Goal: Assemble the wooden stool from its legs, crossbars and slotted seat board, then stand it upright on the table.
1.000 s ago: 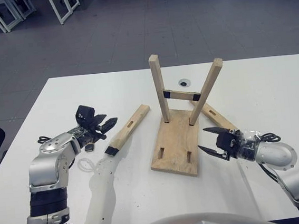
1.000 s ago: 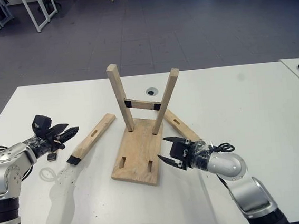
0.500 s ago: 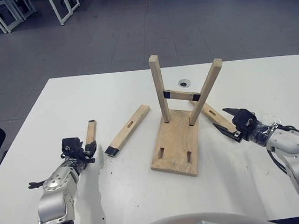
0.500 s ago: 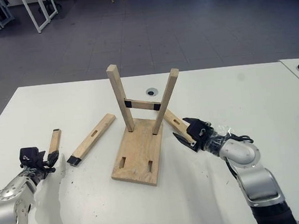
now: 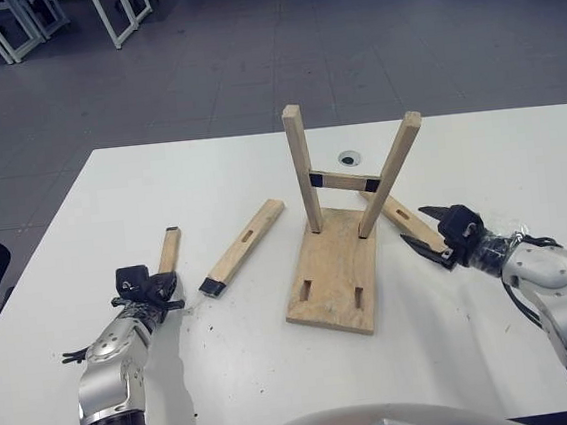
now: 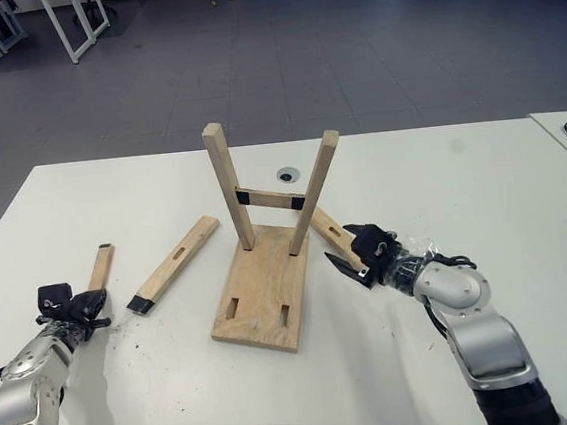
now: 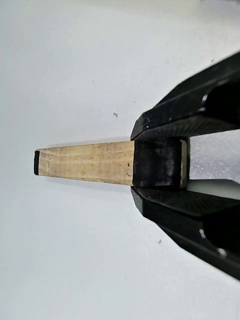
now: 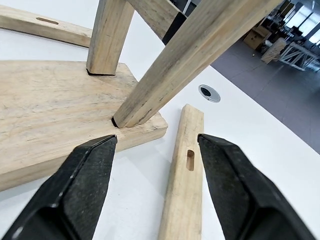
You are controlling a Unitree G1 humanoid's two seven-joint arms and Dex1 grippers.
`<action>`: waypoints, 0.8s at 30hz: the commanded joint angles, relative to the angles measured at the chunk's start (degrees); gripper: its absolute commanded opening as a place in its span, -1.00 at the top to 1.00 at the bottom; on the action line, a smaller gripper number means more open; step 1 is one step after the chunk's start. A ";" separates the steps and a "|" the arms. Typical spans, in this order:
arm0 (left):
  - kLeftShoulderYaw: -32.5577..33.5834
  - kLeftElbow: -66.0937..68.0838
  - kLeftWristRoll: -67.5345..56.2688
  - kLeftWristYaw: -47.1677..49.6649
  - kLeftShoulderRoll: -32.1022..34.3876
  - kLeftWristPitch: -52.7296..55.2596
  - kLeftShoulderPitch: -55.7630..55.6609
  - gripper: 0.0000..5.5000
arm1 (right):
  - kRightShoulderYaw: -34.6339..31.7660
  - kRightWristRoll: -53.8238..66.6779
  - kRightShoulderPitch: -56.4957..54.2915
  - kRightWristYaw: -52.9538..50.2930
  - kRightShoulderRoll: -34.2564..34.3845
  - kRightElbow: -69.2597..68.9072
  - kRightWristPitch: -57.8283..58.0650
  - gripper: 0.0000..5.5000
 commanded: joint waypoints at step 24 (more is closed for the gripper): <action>-23.51 -24.19 -0.31 -16.50 -2.79 -32.20 -14.42 0.52 | -16.38 80.91 -33.48 -38.49 18.25 -0.70 32.79 -0.56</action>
